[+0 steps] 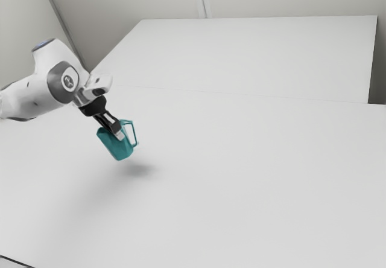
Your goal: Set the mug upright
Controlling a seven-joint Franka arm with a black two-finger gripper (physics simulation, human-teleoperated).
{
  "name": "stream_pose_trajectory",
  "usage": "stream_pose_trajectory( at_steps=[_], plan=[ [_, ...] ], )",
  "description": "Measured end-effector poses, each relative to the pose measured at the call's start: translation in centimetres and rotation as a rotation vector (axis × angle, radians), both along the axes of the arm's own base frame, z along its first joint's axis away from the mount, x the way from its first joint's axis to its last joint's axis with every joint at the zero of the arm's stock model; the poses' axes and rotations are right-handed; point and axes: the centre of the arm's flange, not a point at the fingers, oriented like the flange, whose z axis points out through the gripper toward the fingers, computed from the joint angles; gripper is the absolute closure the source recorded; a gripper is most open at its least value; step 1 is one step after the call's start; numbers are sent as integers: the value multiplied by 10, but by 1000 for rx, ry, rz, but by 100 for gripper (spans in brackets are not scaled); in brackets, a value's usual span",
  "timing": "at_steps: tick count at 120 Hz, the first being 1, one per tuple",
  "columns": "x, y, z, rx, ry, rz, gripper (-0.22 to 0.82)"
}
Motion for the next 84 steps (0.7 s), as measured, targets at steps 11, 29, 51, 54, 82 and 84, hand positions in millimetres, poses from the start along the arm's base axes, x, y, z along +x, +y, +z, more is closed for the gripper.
stream_pose_trajectory(
  at_steps=[11,29,51,54,82,84],
  plan=[
    [1,6,-13,147,37,-31,79],
    [1,21,-37,242,52,11,79],
    [2,36,-60,265,68,95,79],
    [2,38,-63,265,72,107,79],
    [1,36,-74,262,84,175,68],
    [1,35,-76,262,86,177,64]
  ],
)
